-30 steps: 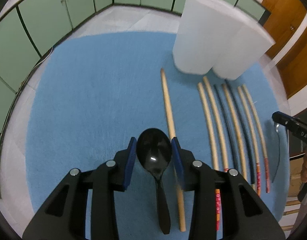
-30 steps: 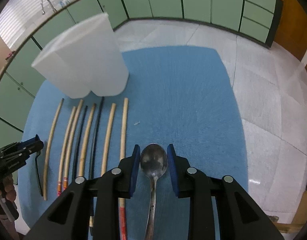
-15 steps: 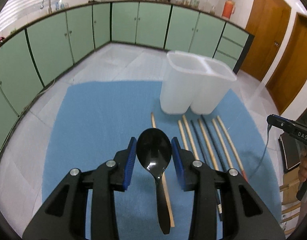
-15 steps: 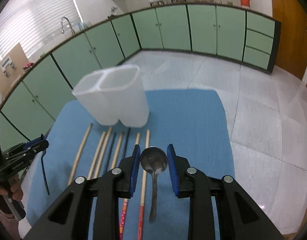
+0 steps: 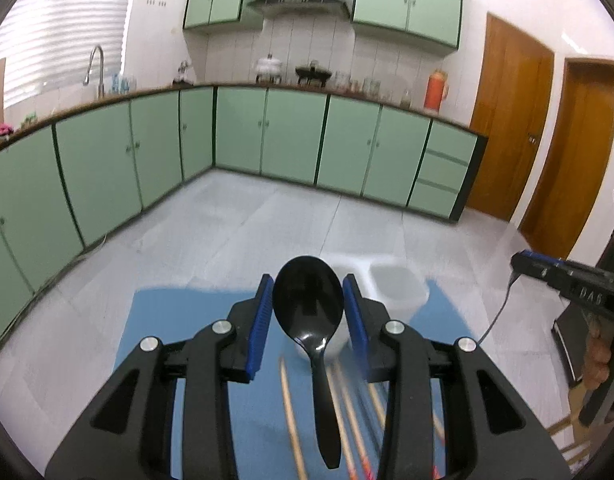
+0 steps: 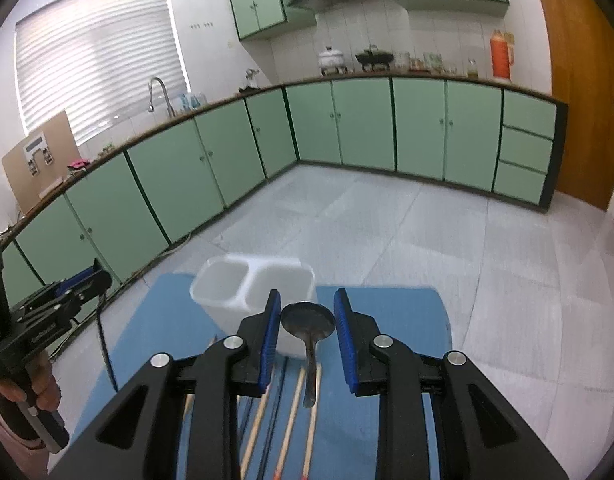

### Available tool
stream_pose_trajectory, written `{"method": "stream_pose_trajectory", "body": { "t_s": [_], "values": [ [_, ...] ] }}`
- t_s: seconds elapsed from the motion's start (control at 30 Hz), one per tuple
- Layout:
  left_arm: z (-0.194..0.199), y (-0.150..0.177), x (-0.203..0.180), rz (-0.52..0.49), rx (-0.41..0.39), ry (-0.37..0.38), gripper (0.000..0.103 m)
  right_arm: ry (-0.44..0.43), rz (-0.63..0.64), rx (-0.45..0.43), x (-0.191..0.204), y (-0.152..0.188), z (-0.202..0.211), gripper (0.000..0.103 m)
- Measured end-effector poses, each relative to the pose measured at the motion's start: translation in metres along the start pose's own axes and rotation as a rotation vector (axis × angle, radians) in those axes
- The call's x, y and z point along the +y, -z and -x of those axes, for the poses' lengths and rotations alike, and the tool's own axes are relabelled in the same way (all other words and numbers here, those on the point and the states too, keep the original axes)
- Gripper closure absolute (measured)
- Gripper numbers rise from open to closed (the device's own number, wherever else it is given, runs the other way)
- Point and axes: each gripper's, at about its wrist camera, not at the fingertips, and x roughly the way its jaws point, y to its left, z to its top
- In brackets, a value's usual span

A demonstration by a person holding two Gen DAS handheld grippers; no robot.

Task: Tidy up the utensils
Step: 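Lift the black spoon with the left tool while the right tool carries the metal spoon to the holder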

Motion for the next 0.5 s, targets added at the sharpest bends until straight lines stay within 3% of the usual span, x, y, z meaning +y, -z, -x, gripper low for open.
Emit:
{"method": "stream_pose_trajectory", "body": {
  "t_s": [0.23,0.5],
  "values": [
    [-0.032,-0.041,-0.022,-0.026,-0.105,-0.001,0.069,-0.023,0.021,-0.059,0.011,-0.04,-0.021,0.076],
    [-0.091,-0.053,-0.04,-0.072,-0.183,-0.035,0.069,-0.012,0.006,-0.09,0.005,-0.061,-0.068,0.076]
  ]
}}
